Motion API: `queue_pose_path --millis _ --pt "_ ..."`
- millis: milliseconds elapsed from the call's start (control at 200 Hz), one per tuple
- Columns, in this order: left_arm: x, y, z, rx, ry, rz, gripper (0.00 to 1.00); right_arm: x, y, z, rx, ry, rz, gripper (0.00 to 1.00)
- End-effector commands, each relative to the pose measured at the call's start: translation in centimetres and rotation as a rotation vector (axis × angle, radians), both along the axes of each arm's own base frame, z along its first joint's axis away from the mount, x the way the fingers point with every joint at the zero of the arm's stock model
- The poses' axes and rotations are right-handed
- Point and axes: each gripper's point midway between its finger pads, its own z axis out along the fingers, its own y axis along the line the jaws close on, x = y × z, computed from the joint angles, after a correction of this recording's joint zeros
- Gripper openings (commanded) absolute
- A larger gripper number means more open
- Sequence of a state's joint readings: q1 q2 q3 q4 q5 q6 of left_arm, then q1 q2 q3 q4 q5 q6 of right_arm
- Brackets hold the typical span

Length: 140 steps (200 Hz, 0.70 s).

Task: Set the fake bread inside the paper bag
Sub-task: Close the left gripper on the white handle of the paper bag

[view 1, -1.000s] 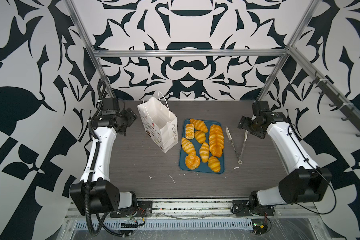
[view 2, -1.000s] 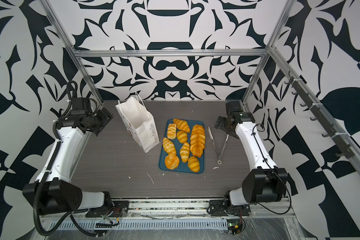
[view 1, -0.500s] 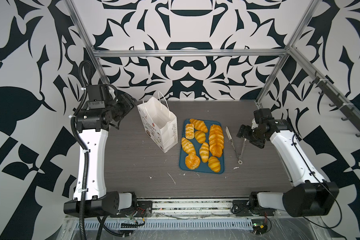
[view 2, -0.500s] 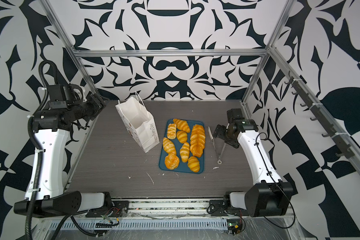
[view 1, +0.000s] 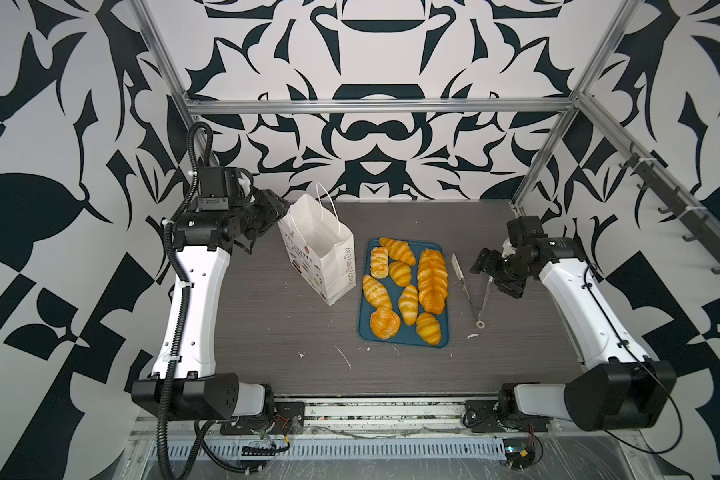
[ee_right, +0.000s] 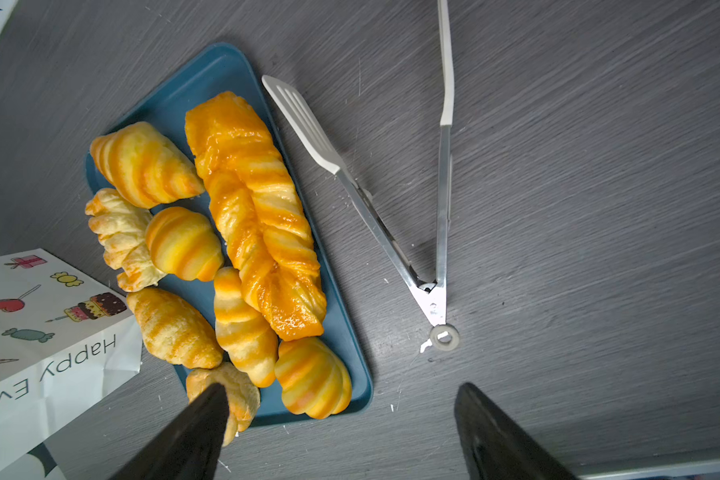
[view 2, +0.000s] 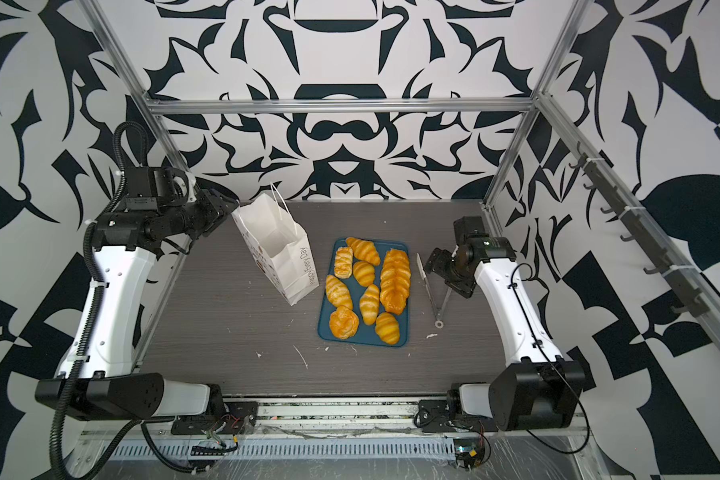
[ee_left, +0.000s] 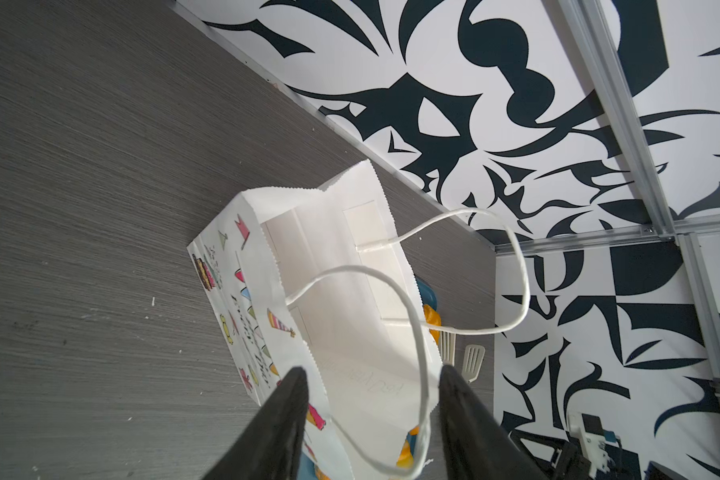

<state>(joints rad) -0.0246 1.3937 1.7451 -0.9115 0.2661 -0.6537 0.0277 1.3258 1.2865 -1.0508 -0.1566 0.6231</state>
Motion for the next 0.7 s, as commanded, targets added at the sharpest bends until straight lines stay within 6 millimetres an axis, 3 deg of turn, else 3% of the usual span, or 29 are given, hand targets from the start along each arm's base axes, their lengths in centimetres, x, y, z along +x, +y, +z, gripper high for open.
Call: queue_pose_path --millis 0,135,320,450,610,695 --pt "-0.2 -0.1 -0.2 0.006 0.001 -0.006 0.54 0.1 0.2 1.9 0.027 -0.016 -0.028 0.89" --pt "0.2 -0.8 0.5 -0.011 -0.025 -0.014 0.52 0.7 0.5 2.2 0.036 -0.037 -0.01 0.88" --pt "1.3 -2.3 0.5 -0.02 -0.012 -0.039 0.43 1.1 1.1 1.1 0.057 -0.01 0.032 0.88" --pt "1.8 -3.9 -0.4 0.018 0.055 -0.102 0.37 1.4 1.4 0.4 0.073 -0.002 0.05 0.85" --pt "1.0 -3.5 -0.8 0.062 0.098 -0.098 0.22 0.9 1.2 0.2 0.051 -0.008 0.068 0.84" --pt "0.2 -3.2 -0.8 0.08 0.096 -0.097 0.2 0.4 0.9 -0.3 0.03 0.007 0.081 0.85"
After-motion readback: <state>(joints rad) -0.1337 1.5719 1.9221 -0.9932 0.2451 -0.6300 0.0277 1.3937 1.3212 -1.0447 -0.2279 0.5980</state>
